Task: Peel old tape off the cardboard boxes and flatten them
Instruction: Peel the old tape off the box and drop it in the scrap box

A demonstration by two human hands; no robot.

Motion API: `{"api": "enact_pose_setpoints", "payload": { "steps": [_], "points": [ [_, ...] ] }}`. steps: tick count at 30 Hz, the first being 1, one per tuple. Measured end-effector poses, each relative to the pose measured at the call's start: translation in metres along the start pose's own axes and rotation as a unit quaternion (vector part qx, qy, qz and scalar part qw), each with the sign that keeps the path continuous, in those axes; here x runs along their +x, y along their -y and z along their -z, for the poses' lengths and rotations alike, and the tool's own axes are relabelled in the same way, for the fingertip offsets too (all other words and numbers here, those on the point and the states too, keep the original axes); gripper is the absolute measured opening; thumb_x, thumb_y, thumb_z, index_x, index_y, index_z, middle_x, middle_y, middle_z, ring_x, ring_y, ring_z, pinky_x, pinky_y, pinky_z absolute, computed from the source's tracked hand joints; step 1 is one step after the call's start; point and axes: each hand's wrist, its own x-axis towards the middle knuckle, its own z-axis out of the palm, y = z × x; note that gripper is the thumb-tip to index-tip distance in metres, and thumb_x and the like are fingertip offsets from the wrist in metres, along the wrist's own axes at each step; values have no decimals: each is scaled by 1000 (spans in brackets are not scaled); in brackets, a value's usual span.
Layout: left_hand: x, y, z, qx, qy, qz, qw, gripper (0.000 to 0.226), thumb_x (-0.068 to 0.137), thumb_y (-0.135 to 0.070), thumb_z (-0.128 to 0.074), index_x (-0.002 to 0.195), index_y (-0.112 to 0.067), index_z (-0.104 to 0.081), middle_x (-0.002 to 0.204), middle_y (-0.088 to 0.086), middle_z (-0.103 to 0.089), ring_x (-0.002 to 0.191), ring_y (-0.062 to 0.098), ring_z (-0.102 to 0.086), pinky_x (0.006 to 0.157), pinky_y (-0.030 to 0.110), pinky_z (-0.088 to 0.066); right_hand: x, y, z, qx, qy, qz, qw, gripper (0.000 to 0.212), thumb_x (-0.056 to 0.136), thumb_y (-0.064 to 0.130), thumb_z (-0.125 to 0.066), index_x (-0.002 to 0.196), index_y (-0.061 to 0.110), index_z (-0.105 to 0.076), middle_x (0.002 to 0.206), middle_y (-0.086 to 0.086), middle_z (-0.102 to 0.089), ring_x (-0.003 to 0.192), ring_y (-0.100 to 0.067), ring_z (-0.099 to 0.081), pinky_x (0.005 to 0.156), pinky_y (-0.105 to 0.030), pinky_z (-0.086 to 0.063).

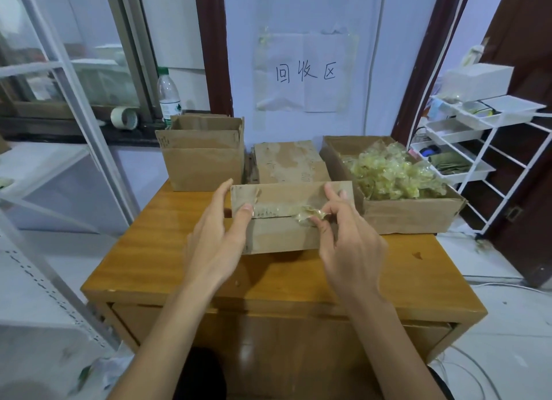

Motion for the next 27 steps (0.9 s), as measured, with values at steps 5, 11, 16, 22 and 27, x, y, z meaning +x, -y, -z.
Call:
{"api": "enact_pose_setpoints", "payload": {
  "steps": [5,11,16,22,27],
  "points": [
    [14,-5,8,86,7,-53,995,38,101,-67,-35,136,-51,-40,116,-17,-65,93,-3,-59,78,37,-50,8,-13,-5,-34,-42,1,999,10,99,18,-68,107,15,-74,103,5,-80,55,-5,-62,46,-9,-25],
    [31,-6,9,-7,31,-86,996,24,103,-54,-49,115,-35,-54,125,-19,-49,111,-7,-51,83,24,-41,12,-21,-6,-1,-76,-3,997,16,87,3,-82,97,11,-73,72,9,-70,54,-6,-58,38,-29,-42],
    [39,-8,9,-85,74,-99,989,29,99,-60,-56,112,-33,-57,102,-19,-65,93,3,-65,74,30,-54,15,-22,-12,73,-84,-57,992,15,88,5,-81,93,9,-67,67,12,-64,57,-8,-60,48,-21,-43],
    [43,6,11,-66,58,-113,990,35,99,-65,-45,114,-35,-56,101,-12,-67,95,13,-66,82,52,-55,18,-18,-5,289,-52,-270,917,14,97,7,-70,97,14,-58,82,11,-75,75,-7,-77,66,-26,-60],
    [46,7,12,-51,53,-107,992,41,97,-71,-40,116,-38,-55,99,-15,-68,96,12,-67,85,54,-56,22,-21,1,412,-42,-379,828,9,99,7,-67,99,7,-58,86,-13,-76,82,-25,-79,82,-38,-64]
  ]
}}
